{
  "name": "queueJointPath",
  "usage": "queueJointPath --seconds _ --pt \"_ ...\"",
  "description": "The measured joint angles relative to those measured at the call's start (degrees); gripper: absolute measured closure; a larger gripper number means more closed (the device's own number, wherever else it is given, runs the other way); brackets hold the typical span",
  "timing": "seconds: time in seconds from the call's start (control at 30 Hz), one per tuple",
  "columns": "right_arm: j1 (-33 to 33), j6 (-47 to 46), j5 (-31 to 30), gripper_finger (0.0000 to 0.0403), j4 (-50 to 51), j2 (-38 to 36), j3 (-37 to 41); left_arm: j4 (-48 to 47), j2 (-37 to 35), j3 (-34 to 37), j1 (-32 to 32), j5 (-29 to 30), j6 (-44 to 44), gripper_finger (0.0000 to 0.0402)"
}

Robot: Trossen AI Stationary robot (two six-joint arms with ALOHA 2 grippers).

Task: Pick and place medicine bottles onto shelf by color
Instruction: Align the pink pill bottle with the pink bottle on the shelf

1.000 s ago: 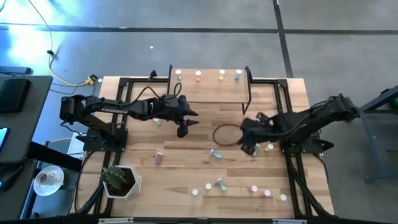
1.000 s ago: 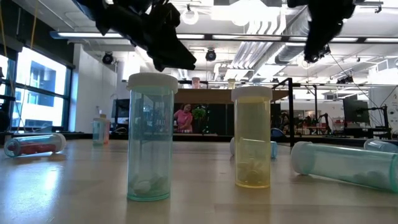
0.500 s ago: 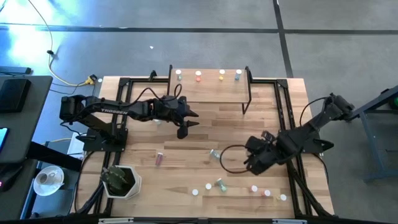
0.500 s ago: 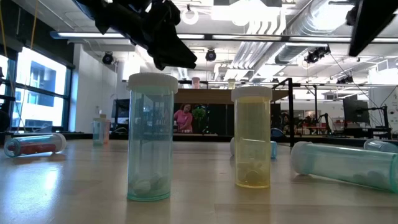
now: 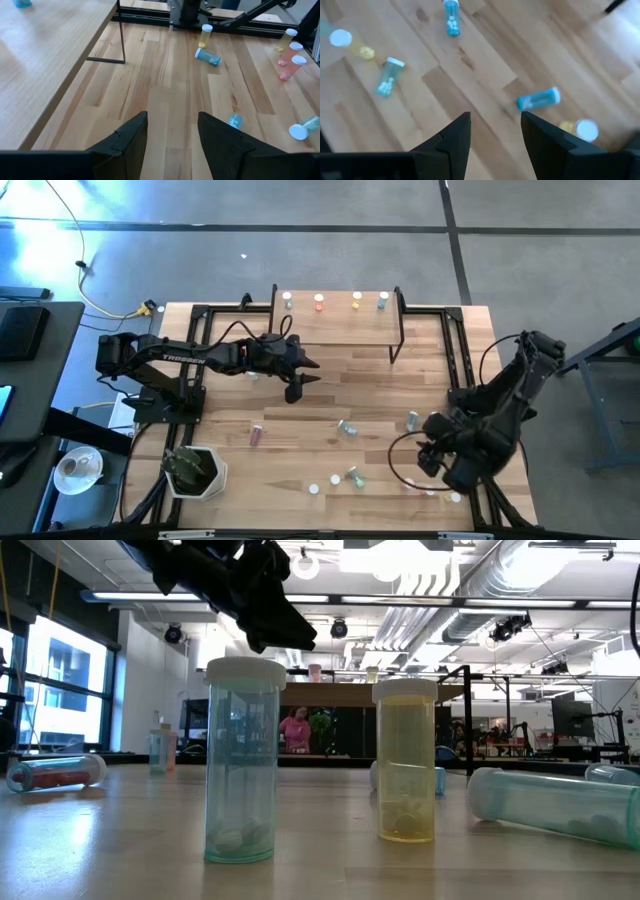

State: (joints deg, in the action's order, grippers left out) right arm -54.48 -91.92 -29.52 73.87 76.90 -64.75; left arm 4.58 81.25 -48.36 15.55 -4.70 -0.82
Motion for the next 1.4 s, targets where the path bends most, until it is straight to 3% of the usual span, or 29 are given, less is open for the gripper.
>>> queueJointPath --seconds 0.23,0.53,0.73,1.03,1.27,1.4 --pt "-5.4 -11.9 0.0 0.0237 -0.2 0.0 0.0 0.0 0.0 0.0 0.0 0.0 -0.1 0.0236" --pt "-6.3 -20.3 1.2 0.0237 2.0 2.3 0.0 0.0 0.0 0.0 0.0 0.0 -0.1 0.0236" --pt "-6.3 -27.9 6.1 0.0232 4.5 6.2 0.0 0.0 0.0 0.0 0.0 0.0 0.4 0.0236" --pt "-6.5 -31.9 6.2 0.0219 9.4 8.3 0.0 0.0 0.0 0.0 0.0 0.0 1.0 0.0236" --pt "-7.9 -30.6 3.2 0.0218 12.8 3.9 0.4 -0.2 0.0 0.0 0.0 0.0 1.0 0.0236" --pt "-8.0 -30.2 2.9 0.0218 8.7 -1.4 7.4 -0.2 0.0 0.0 -0.4 0.0 1.0 0.0236"
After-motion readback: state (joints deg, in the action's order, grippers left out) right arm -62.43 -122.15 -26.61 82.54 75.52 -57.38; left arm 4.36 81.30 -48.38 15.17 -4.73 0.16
